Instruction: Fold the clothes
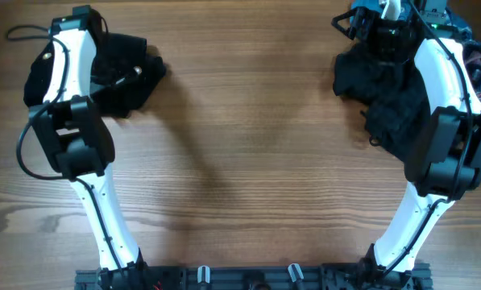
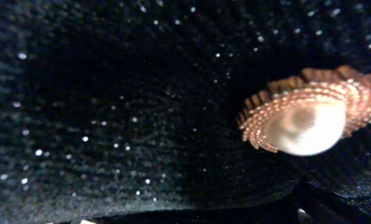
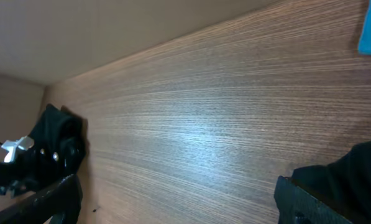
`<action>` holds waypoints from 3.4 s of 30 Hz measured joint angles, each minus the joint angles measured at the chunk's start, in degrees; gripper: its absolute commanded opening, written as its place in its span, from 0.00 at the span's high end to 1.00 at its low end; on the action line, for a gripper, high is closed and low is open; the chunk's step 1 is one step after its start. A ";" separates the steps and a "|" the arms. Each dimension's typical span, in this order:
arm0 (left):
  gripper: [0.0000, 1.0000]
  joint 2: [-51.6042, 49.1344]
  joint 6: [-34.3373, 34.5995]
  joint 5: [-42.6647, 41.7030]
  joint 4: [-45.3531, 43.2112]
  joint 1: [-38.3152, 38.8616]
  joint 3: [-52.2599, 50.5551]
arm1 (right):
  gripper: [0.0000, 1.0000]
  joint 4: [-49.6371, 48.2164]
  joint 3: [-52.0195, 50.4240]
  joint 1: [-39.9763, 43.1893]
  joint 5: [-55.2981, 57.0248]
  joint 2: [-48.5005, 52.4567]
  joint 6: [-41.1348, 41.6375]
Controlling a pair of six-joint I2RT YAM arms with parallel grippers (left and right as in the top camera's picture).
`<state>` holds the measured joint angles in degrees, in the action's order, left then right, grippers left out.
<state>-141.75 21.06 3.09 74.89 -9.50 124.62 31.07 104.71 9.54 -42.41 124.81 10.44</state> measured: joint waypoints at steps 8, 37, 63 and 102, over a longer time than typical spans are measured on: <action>0.00 1.22 -0.81 -0.02 -0.83 0.00 -0.74 | 0.00 0.00 0.00 0.00 -0.02 0.00 0.00; 0.00 30.27 -3.23 -1.99 -2.03 0.96 -1.62 | 0.00 -2.21 0.00 0.00 17.00 0.00 6.23; 0.00 30.34 -13.62 -11.85 -6.12 0.96 -1.62 | 0.00 -2.40 0.00 0.00 24.72 0.00 8.85; 0.80 17.57 -33.55 -28.48 -11.23 4.04 -1.90 | 0.00 -2.43 0.00 0.00 24.92 0.00 8.85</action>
<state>-124.18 -12.49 -25.39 63.66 -5.45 122.72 28.64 104.71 9.54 -17.50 124.81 19.29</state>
